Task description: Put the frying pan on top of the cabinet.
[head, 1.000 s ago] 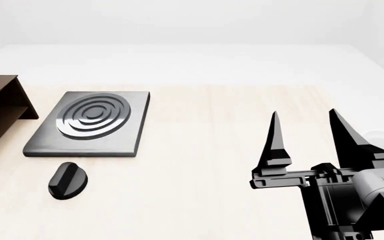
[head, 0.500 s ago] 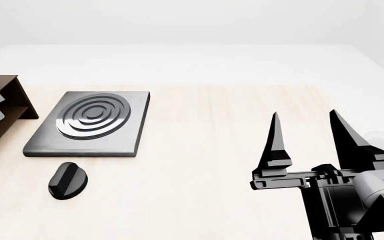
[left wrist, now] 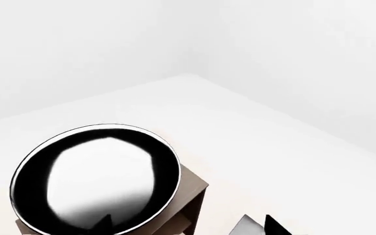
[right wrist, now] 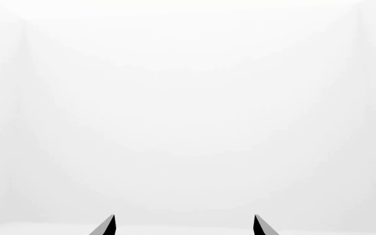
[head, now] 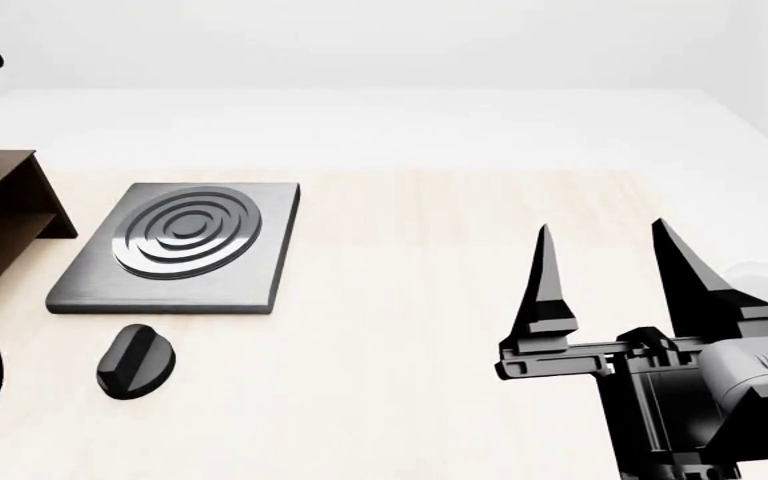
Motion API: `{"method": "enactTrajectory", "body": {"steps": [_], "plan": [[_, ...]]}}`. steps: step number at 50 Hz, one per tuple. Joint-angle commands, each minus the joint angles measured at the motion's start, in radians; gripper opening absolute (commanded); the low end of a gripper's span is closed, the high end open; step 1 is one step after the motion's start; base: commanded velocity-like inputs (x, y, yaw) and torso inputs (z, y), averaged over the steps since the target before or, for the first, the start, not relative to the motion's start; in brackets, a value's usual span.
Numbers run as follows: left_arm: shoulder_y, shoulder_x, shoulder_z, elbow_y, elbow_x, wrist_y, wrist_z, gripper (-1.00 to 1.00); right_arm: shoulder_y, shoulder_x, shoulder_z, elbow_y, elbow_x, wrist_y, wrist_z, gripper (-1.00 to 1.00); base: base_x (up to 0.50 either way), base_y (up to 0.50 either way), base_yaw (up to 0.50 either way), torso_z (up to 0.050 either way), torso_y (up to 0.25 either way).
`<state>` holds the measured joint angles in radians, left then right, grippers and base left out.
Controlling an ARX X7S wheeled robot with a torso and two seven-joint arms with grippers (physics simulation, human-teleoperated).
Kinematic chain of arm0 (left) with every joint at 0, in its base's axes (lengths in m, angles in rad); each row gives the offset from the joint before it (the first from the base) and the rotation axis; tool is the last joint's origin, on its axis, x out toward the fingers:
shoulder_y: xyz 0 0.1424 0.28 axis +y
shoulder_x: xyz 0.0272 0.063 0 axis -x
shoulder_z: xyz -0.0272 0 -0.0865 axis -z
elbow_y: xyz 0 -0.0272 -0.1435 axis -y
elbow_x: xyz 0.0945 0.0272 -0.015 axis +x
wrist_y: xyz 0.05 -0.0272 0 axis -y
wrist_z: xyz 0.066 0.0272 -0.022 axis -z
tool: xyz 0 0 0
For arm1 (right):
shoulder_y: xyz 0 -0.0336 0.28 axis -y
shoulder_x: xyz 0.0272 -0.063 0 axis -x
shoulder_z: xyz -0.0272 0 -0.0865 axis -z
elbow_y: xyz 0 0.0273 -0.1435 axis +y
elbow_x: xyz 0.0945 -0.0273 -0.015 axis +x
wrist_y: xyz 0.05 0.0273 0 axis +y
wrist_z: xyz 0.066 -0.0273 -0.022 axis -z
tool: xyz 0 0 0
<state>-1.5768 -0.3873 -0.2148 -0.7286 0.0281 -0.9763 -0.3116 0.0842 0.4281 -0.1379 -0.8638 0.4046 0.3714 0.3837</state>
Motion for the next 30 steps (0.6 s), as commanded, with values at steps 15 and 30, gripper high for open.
{"method": "enactTrajectory", "body": {"steps": [15, 30], "plan": [[1.022, 0.331, 0.049, 1.568, -0.237, -0.295, 0.313, 1.0, 0.032, -0.015, -0.059, 0.093, -0.037, 0.002, -0.001, 1.0, 0.0, 0.0, 0.0, 0.0, 0.0], [1.277, 0.357, 0.074, 1.476, -0.264, 0.055, 0.273, 1.0, 0.06, -0.022, -0.09, 0.139, -0.084, 0.001, 0.011, 1.0, 0.0, 0.0, 0.0, 0.0, 0.0]]}}
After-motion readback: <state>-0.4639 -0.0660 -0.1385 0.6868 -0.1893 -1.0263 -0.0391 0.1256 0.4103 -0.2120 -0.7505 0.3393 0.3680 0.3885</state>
